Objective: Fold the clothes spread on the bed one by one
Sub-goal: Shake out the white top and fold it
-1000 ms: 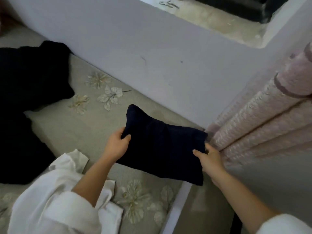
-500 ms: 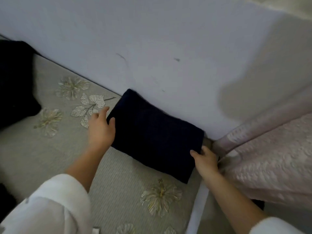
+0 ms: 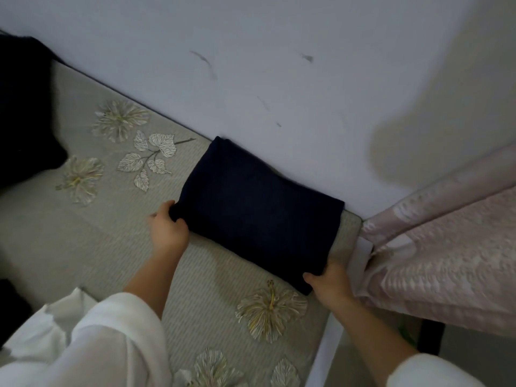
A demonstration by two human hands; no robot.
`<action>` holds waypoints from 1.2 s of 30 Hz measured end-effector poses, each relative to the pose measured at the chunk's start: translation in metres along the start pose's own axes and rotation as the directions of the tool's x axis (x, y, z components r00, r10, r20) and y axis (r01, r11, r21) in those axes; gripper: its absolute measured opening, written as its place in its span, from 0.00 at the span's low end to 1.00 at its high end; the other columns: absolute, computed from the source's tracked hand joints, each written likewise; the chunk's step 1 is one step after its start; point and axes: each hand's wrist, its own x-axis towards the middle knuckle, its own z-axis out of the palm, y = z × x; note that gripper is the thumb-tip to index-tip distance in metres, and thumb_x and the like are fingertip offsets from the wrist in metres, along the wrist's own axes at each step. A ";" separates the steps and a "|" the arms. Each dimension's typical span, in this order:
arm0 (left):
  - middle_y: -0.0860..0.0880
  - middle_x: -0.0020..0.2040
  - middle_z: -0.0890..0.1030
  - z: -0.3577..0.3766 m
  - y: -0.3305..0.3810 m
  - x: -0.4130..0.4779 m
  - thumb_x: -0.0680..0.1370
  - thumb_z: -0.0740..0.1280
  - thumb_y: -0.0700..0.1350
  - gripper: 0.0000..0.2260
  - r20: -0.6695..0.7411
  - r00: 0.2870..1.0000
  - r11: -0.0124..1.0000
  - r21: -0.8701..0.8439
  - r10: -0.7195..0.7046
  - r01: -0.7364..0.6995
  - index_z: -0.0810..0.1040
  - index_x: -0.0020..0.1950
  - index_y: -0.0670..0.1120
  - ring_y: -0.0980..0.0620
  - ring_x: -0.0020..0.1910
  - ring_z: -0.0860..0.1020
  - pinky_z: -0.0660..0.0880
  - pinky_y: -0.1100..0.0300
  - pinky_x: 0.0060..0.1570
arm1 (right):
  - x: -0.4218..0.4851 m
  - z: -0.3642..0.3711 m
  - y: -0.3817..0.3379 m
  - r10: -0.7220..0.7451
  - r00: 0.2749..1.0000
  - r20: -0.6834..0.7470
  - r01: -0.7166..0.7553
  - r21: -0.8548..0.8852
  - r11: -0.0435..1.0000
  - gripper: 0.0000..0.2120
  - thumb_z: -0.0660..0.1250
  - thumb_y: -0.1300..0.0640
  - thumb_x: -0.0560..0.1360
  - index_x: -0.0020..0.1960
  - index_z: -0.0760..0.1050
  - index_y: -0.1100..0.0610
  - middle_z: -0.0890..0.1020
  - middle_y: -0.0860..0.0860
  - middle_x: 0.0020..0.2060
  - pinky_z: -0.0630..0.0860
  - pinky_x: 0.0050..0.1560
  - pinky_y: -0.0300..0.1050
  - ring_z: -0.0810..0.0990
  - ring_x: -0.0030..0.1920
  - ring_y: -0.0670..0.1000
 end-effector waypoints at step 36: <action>0.42 0.78 0.50 -0.188 -0.394 -0.433 0.74 0.71 0.48 0.38 -0.385 0.779 0.868 -0.182 -0.495 0.462 0.54 0.77 0.44 0.43 0.77 0.49 0.51 0.47 0.72 | -0.336 0.229 0.105 -0.190 0.755 0.628 0.520 -0.396 0.757 0.14 0.66 0.45 0.77 0.51 0.72 0.56 0.76 0.49 0.44 0.66 0.33 0.36 0.74 0.41 0.44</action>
